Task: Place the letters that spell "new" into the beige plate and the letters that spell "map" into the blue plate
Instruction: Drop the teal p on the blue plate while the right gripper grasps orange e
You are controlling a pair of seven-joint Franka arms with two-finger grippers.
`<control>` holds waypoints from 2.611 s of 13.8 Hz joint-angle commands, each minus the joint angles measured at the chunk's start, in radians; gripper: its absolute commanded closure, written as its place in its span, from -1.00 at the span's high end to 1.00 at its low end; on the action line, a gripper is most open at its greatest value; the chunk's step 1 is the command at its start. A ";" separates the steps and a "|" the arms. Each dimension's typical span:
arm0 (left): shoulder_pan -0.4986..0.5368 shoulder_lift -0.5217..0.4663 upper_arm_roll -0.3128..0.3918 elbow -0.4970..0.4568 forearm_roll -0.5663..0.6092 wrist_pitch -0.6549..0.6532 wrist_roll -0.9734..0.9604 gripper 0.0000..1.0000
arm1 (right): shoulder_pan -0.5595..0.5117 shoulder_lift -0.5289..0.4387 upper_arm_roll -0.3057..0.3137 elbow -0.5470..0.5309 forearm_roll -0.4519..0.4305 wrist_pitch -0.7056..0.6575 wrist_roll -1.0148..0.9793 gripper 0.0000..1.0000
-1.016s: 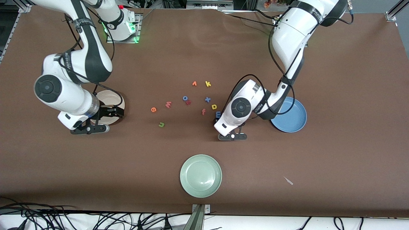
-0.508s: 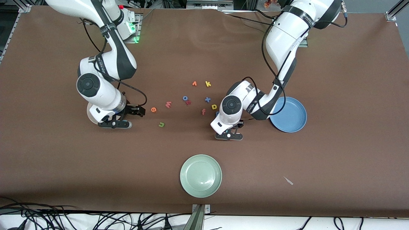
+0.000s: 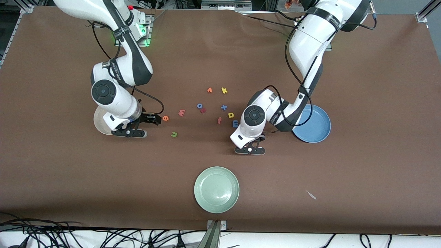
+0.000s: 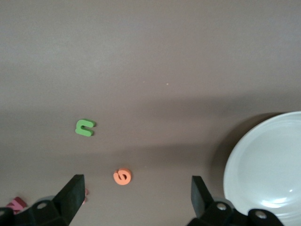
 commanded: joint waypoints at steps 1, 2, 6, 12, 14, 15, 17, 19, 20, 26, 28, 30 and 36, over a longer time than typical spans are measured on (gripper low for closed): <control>0.006 -0.002 -0.006 0.021 0.034 -0.006 0.009 -1.00 | 0.032 0.002 -0.001 -0.017 0.011 0.015 0.063 1.00; 0.016 -0.022 -0.006 0.021 0.038 -0.014 0.009 -1.00 | 0.033 0.001 -0.001 -0.029 0.011 0.017 0.068 1.00; 0.044 -0.109 -0.009 0.013 0.034 -0.166 0.146 -1.00 | 0.035 -0.001 0.009 -0.135 0.011 0.141 0.109 1.00; 0.194 -0.264 -0.012 -0.082 0.034 -0.390 0.494 -1.00 | 0.038 0.013 0.042 -0.258 0.011 0.342 0.116 0.96; 0.274 -0.281 -0.012 -0.125 0.034 -0.390 0.664 -1.00 | 0.039 0.036 0.048 -0.269 0.011 0.395 0.116 0.90; 0.323 -0.281 -0.015 -0.146 0.031 -0.387 0.717 -1.00 | 0.039 0.047 0.055 -0.272 0.009 0.425 0.116 0.89; 0.404 -0.289 -0.062 -0.212 0.029 -0.384 0.739 -1.00 | 0.039 0.067 0.063 -0.287 0.009 0.478 0.116 0.84; 0.481 -0.297 -0.140 -0.287 0.015 -0.381 0.737 -0.93 | 0.039 0.074 0.065 -0.295 0.011 0.492 0.117 0.76; 0.501 -0.297 -0.148 -0.309 0.015 -0.376 0.737 -0.62 | 0.039 0.074 0.065 -0.295 0.011 0.492 0.116 0.72; 0.486 -0.323 -0.249 -0.257 0.008 -0.371 0.702 1.00 | 0.039 0.087 0.065 -0.295 0.009 0.497 0.116 0.30; 0.472 -0.315 -0.303 -0.230 -0.011 -0.370 0.522 1.00 | 0.039 0.087 0.065 -0.295 0.009 0.497 0.116 0.06; 0.406 -0.309 -0.323 -0.228 -0.015 -0.318 0.352 1.00 | 0.039 0.088 0.065 -0.295 0.009 0.497 0.116 -0.16; 0.221 -0.199 -0.311 -0.182 -0.005 -0.100 -0.083 1.00 | 0.039 0.096 0.065 -0.289 0.009 0.494 0.119 -0.65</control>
